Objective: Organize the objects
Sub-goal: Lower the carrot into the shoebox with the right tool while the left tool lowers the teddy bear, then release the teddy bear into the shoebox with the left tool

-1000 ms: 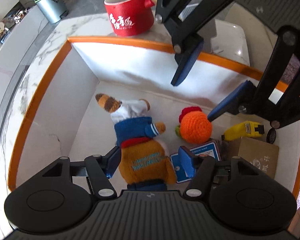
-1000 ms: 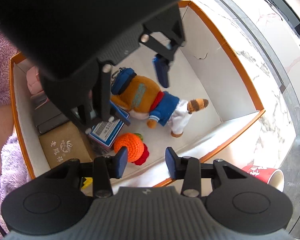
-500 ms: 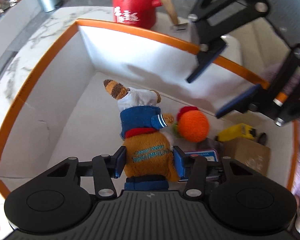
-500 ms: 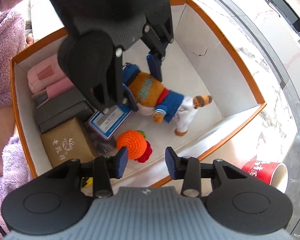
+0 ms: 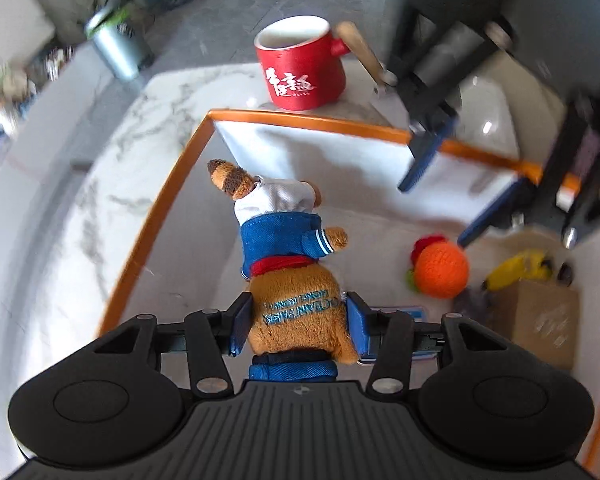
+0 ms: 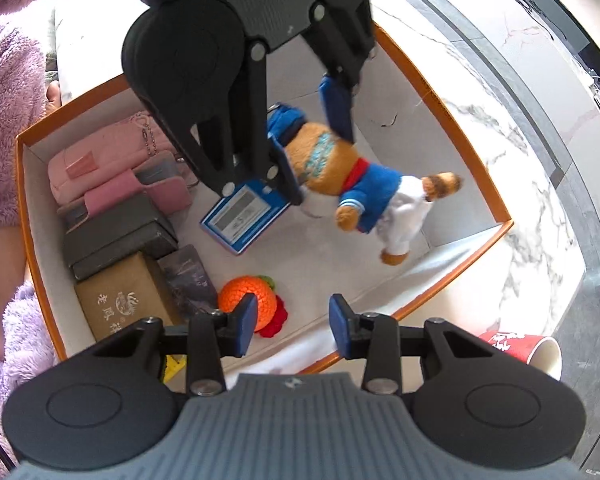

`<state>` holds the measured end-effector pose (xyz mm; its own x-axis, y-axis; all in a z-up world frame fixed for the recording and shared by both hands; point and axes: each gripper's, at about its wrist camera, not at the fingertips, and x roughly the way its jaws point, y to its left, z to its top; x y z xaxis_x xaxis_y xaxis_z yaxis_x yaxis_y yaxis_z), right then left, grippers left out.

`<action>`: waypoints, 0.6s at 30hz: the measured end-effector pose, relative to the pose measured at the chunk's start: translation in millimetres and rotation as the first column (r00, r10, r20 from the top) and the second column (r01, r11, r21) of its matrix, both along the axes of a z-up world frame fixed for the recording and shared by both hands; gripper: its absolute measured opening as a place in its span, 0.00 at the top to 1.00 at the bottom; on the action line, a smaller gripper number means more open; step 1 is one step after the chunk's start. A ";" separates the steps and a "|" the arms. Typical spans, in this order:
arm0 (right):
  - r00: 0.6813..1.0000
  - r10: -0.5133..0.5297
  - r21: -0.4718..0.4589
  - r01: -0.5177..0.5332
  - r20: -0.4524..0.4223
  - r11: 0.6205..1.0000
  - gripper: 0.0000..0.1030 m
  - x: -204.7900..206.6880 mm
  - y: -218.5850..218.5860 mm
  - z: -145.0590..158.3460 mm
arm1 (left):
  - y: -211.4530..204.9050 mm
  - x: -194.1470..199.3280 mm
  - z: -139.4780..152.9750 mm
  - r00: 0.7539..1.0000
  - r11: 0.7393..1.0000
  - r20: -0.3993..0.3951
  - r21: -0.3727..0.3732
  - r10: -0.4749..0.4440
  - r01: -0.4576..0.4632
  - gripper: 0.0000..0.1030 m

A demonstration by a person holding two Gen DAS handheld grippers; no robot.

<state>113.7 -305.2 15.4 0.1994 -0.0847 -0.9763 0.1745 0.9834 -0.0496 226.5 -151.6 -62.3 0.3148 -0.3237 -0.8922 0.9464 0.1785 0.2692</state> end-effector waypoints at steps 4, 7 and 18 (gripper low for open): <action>1.000 0.011 -0.002 -0.012 -0.012 1.000 0.60 0.1 9.0 -3.7 | -0.4 -22.4 -13.3 0.996 0.996 0.016 0.032 -0.085 0.084 0.45; 1.000 0.021 -0.004 -0.021 -0.015 1.000 0.60 -2.3 16.9 -3.6 | 0.9 -29.4 -18.6 0.993 0.993 -0.026 0.033 -0.113 0.114 0.45; 0.999 0.020 -0.007 -0.020 0.041 1.000 0.51 -12.8 34.2 15.5 | -3.7 -4.8 -25.7 0.931 0.997 -0.357 -0.050 -0.074 0.060 0.41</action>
